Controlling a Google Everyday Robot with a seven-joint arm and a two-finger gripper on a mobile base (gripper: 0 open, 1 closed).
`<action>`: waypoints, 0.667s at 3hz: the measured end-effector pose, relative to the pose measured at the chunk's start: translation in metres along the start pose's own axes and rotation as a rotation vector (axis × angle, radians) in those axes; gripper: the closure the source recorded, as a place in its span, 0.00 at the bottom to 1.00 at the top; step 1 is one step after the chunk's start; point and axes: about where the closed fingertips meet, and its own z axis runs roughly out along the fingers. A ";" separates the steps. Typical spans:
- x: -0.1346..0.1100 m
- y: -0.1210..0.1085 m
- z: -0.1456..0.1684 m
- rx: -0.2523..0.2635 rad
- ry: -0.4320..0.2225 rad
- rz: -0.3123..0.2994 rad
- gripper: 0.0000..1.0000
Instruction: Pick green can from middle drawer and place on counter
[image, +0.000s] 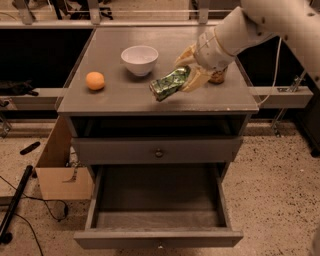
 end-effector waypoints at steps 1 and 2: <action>0.022 -0.015 0.025 -0.038 0.012 0.001 1.00; 0.045 -0.024 0.032 -0.050 0.025 0.017 1.00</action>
Offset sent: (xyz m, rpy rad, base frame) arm 0.0758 -0.0319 -0.0379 -0.0528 0.0544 -0.0259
